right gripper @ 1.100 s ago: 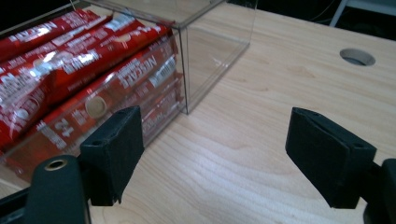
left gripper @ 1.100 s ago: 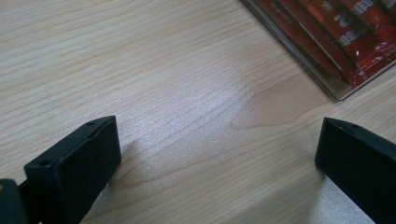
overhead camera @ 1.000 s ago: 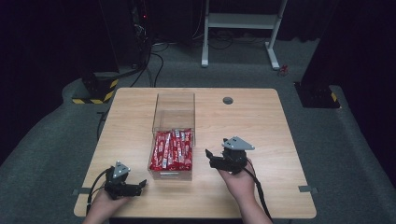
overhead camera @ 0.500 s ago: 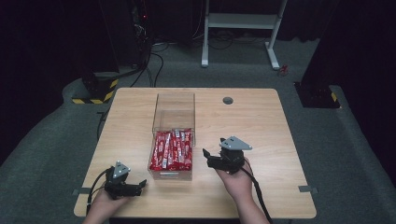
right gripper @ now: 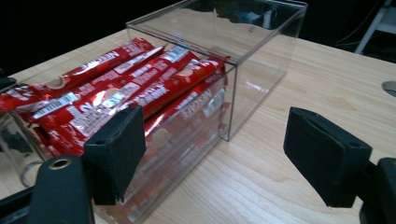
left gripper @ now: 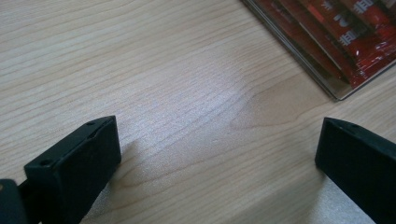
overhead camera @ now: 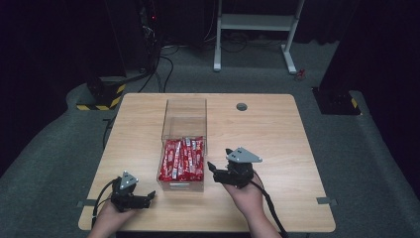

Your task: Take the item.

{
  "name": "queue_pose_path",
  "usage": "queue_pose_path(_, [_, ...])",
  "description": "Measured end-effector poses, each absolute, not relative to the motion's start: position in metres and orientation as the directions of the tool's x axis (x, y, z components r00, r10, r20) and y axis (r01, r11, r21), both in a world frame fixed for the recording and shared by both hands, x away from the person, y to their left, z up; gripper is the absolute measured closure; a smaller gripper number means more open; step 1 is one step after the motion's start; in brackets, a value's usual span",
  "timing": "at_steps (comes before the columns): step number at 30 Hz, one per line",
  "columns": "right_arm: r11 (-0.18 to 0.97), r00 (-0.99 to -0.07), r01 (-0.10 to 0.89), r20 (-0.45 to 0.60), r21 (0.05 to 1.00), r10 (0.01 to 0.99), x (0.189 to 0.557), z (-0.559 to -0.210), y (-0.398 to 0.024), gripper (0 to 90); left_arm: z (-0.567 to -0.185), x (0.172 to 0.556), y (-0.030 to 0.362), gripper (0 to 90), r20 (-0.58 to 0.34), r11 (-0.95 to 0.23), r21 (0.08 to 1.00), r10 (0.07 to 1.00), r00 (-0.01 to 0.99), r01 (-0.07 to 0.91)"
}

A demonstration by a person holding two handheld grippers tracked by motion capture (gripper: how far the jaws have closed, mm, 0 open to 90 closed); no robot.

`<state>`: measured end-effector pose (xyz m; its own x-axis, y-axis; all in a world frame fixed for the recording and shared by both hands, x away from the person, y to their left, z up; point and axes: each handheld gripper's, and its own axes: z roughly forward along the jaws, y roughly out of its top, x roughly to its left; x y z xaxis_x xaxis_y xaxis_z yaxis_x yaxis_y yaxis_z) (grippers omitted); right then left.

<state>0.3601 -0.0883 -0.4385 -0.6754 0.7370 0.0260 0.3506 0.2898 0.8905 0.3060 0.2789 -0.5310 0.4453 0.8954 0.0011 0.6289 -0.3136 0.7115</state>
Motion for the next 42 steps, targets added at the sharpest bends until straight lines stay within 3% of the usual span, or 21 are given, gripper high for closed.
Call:
queue_pose_path(12, [0.295,-0.714,0.330,0.032,0.897,0.700,0.355,-0.435,-0.073,22.2,-0.531,0.305,0.279,0.7,-0.002,-0.311,0.711,0.896,0.444,0.630])
queue_pose_path(25, [0.291,-0.742,0.339,0.064,0.895,0.667,0.356,-0.435,-0.059,29.6,-0.531,0.303,0.279,0.8,-0.001,-0.308,0.711,0.899,0.439,0.632])
queue_pose_path(33, [0.280,-0.741,0.341,0.073,0.898,0.667,0.354,-0.437,-0.051,39.7,-0.531,0.303,0.279,0.8,-0.001,-0.308,0.711,0.899,0.438,0.632])
queue_pose_path(42, [0.314,-0.744,0.344,0.053,0.885,0.666,0.355,-0.443,-0.045,63.9,-0.531,0.303,0.279,0.8,-0.001,-0.307,0.711,0.899,0.437,0.633])
